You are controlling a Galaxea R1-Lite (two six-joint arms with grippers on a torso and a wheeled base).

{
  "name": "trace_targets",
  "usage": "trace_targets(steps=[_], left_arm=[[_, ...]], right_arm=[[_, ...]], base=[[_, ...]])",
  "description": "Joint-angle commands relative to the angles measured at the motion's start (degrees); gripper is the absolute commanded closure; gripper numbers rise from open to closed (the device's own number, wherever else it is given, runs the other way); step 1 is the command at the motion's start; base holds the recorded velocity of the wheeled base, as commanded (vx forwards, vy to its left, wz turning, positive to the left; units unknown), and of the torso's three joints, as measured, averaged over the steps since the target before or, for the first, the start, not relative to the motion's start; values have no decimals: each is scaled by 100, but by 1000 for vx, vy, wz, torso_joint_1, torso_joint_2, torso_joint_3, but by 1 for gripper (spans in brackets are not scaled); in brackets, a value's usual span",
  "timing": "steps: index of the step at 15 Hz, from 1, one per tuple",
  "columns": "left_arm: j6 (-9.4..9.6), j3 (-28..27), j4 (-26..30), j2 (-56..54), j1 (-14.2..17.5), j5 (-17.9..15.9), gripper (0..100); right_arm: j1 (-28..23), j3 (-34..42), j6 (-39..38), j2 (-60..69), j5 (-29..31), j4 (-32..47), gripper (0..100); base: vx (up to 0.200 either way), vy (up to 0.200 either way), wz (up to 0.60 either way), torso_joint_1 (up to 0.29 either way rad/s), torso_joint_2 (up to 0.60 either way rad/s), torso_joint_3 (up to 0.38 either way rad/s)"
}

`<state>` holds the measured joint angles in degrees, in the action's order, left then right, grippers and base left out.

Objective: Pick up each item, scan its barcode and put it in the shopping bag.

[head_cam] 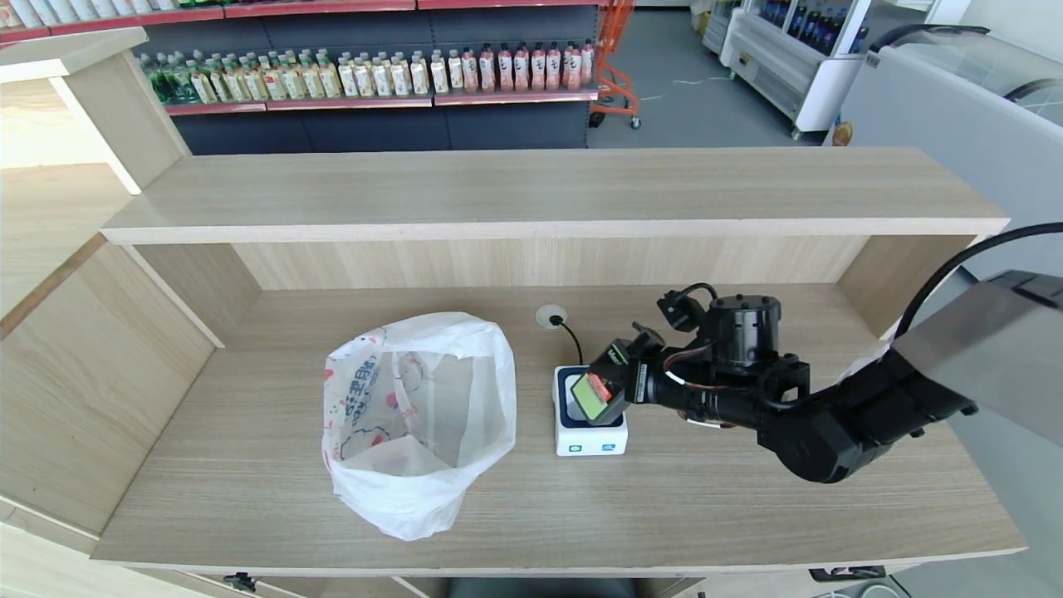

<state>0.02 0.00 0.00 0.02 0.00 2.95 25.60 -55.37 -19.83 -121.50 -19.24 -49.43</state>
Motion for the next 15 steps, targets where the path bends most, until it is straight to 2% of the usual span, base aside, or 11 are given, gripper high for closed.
trace_targets(steps=[1, 8, 13, 15], left_arm=[[6, 0, -9, -2, 0, 4, 0], [6, 0, -9, -2, 0, 4, 0], [6, 0, 0, -2, 0, 4, 0], [-2, 0, 0, -2, 0, 4, 0]], right_arm=[[6, -114, -3, -260, -1, -49, 100], [68, -554, -20, -576, -19, -75, 100], [59, -457, -38, -462, -1, -84, 100], [-90, -229, -126, 83, -36, -75, 100]], base=[[0, 0, 0, 0, 0, 0], [0, 0, 0, 0, 0, 0], [0, 0, 0, 0, 0, 0], [0, 0, 0, 0, 0, 0]])
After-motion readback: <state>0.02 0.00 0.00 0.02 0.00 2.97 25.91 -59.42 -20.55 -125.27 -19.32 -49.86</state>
